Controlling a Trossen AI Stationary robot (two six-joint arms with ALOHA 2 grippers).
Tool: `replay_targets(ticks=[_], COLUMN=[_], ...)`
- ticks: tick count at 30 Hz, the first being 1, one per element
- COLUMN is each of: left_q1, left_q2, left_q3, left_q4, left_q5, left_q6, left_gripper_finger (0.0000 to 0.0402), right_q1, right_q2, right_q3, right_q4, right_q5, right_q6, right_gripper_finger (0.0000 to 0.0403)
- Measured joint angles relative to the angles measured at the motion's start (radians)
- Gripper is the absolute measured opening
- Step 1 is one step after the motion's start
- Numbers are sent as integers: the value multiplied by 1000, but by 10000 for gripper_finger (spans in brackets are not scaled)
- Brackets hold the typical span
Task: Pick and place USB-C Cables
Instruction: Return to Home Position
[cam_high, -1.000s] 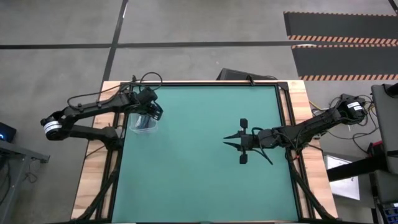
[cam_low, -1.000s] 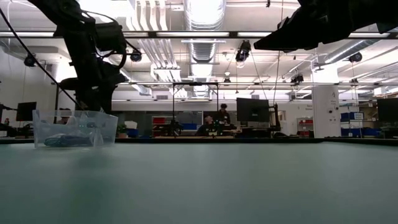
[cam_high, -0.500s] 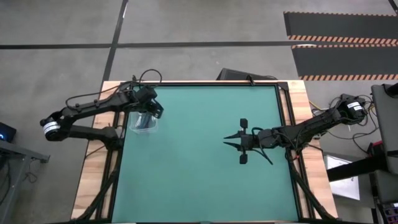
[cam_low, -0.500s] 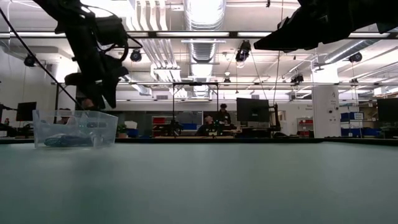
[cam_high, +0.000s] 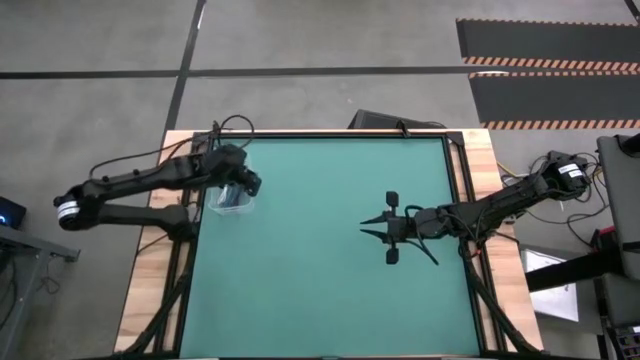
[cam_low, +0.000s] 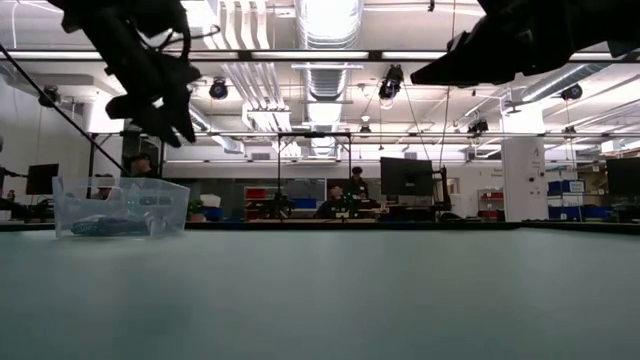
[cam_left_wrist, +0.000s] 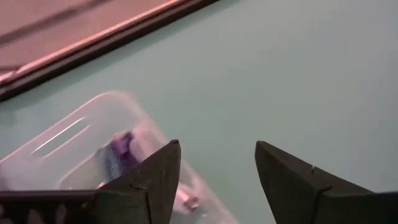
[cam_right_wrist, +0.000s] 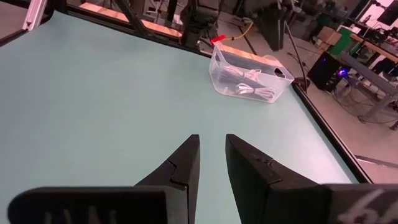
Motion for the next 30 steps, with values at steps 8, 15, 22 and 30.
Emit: replay_targets(ticks=[8, 15, 22, 30], left_q1=[-260, -468, -559, -565], left_q2=[-44, -44, -60, -102], left_q3=[-34, -34, -34, -71], left_q4=[140, 153, 155, 181], left_q5=[-109, -118, -118, -118], left_q6=[6, 138, 221, 246], left_gripper_finger=[191, 191, 191, 191], right_q1=[0, -15, -40, -46], right_q2=[0, 0, -3, -10], right_q3=[-10, -25, -49, -82], right_q4=[0, 1, 1, 49], right_q5=[0, 0, 0, 0], right_q6=[-12, -11, 0, -2], right_gripper_finger=[68, 68, 68, 68])
